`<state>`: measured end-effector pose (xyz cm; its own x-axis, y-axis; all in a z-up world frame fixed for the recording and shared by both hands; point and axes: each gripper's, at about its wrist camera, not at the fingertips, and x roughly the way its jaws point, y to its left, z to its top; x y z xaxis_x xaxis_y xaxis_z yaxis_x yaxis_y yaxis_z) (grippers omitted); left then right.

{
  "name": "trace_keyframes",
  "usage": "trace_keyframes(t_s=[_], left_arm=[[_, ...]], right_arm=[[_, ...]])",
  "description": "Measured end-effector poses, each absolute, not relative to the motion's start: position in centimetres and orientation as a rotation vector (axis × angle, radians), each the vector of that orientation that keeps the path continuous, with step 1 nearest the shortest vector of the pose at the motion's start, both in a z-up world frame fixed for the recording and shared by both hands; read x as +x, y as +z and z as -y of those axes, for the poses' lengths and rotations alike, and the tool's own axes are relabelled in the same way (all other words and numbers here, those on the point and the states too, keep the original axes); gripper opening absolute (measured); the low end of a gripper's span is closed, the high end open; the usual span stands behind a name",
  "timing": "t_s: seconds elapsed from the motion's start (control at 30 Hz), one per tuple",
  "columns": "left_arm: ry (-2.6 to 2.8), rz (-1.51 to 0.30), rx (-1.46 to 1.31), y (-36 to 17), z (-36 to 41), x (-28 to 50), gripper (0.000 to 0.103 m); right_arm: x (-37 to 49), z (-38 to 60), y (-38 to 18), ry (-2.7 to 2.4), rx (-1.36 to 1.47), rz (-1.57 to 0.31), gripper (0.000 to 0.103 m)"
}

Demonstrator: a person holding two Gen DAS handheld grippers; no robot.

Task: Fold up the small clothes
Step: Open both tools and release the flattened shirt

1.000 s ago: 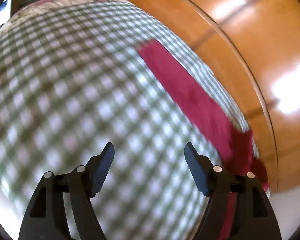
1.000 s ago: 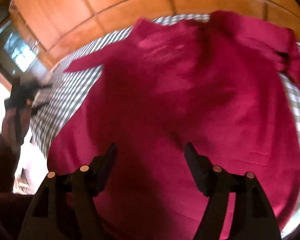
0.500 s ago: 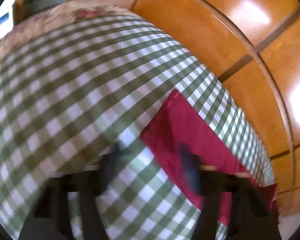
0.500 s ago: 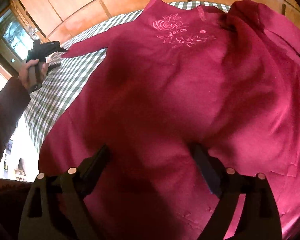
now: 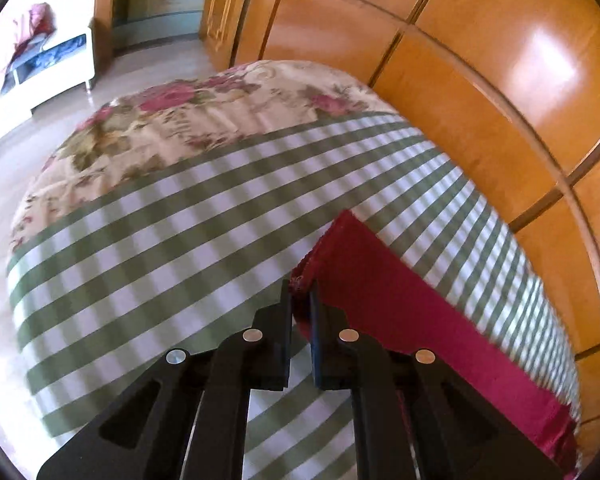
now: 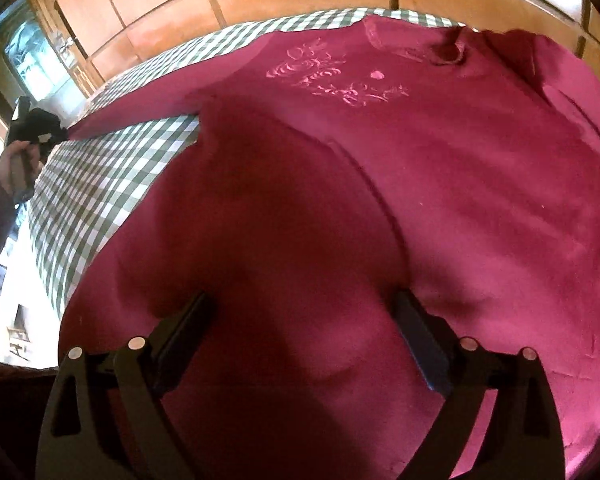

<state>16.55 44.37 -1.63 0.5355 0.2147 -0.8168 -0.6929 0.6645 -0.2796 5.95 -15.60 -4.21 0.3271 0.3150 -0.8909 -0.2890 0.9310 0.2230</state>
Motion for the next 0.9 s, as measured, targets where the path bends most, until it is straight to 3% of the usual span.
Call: trace_keyframes(t_s=[0.1,0.17,0.23,0.3,0.63,0.73,0.8,0.9], left_arm=[[0.654,-0.859,-0.633,-1.5,-43.3,15.5,0.016],[0.684,-0.853,-0.661,-0.9,-42.2,14.4,0.056],[0.611,-0.787,-0.701,0.3,-40.2,13.2,0.067],[0.53,-0.779,-0.672,1.4,-37.2,12.9,0.067],[-0.094,-0.827,-0.39,1.9,-13.3,10.1,0.067],[-0.223,-0.896,-0.291,-0.1,-6.9,9.3,0.067],[-0.268,-0.944,-0.256,-1.4,-4.5,9.0,0.067],[-0.255,-0.972,-0.168,-3.1,-2.5,8.7,0.067]], right_arm=[[6.0,15.6,-4.0,0.397,0.033,-1.165,0.093],[6.0,16.2,-3.9,0.41,0.064,-1.16,0.093],[6.2,17.2,-3.5,0.424,0.127,-1.157,0.088],[6.4,18.5,-3.0,0.421,0.208,-1.155,0.077],[8.1,35.0,1.9,-0.094,0.288,-0.906,0.073],[10.9,38.8,0.6,-0.23,0.242,-0.912,0.069],[12.9,40.3,-0.9,-0.285,0.236,-0.946,0.058],[15.9,42.1,-3.7,-0.335,0.237,-1.027,0.05]])
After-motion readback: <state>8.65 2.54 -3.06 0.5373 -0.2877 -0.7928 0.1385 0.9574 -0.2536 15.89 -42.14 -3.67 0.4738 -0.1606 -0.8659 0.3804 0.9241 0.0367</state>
